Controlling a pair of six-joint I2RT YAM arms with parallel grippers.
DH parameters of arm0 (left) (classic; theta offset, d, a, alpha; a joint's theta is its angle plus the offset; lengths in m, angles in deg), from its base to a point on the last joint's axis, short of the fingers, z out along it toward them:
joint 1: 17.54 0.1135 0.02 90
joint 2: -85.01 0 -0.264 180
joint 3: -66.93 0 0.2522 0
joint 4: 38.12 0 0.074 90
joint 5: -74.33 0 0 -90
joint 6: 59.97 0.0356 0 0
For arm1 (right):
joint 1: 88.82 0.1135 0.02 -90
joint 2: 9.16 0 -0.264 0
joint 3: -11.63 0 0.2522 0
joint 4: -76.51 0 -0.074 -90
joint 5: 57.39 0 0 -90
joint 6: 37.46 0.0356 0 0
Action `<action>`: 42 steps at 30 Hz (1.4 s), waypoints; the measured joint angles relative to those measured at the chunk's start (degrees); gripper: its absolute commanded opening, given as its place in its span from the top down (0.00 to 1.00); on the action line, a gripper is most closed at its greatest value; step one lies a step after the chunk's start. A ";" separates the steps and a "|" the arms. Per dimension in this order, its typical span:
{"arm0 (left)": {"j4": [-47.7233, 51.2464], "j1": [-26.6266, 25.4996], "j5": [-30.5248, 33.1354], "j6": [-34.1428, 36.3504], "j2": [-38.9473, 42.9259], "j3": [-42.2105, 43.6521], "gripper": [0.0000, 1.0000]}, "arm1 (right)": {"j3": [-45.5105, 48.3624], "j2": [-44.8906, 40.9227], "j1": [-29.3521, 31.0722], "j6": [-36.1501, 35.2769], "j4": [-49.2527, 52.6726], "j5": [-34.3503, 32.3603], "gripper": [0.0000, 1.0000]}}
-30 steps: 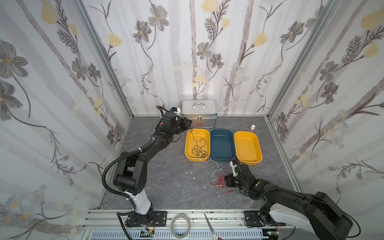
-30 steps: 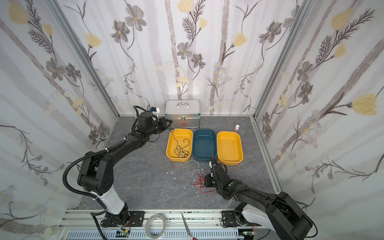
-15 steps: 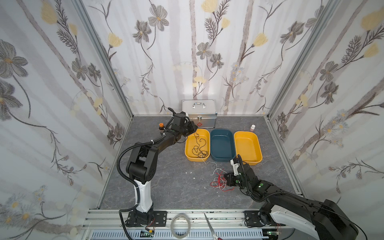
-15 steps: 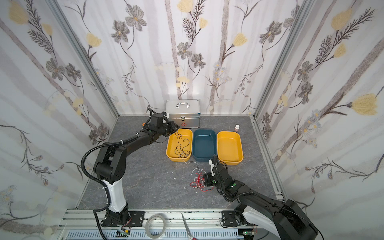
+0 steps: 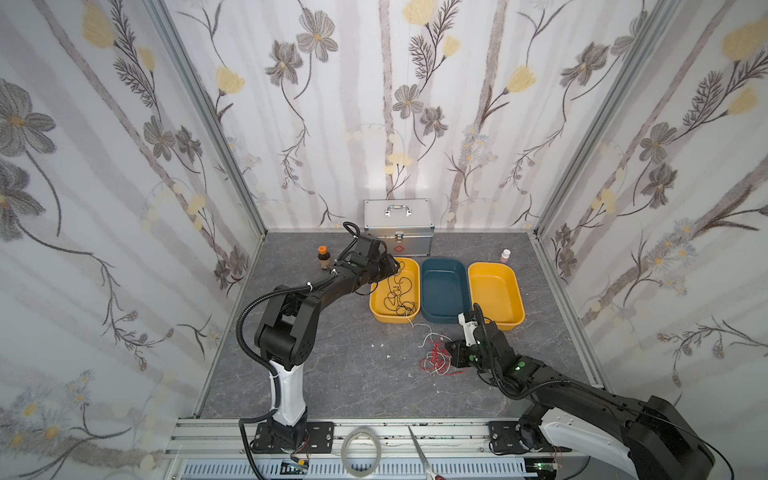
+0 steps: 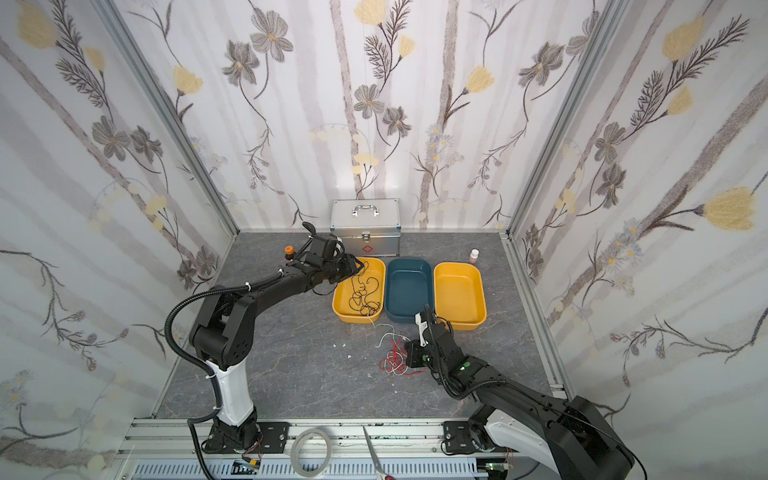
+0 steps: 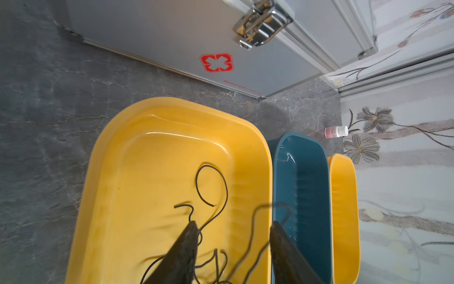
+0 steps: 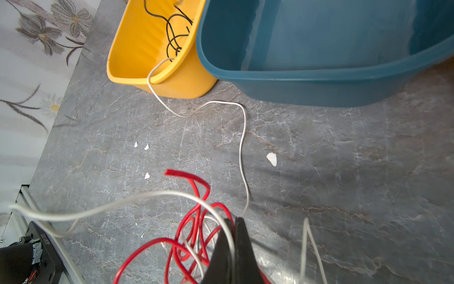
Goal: Untangle the cables
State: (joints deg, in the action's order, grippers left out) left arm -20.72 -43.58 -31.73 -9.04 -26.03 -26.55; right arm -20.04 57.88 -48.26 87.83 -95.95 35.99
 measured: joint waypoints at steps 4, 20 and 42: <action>3.67 -0.13 1.11 1.57 1.18 -1.81 0.38 | 0.00 -1.92 0.00 -0.28 -0.02 -0.02 1.00; 1.99 -0.44 0.28 2.64 16.35 14.23 0.37 | -1.51 -0.83 -0.48 -1.20 5.22 -2.38 0.72; -6.45 -0.28 -0.33 -0.83 30.88 33.00 0.37 | -19.47 8.52 2.56 -8.59 9.05 0.20 0.58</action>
State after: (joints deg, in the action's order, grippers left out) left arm -27.17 -43.86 -32.05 -9.87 4.85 6.45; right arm -39.51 66.41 -45.70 79.24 -86.90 36.18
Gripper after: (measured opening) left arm 0.626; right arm 0.425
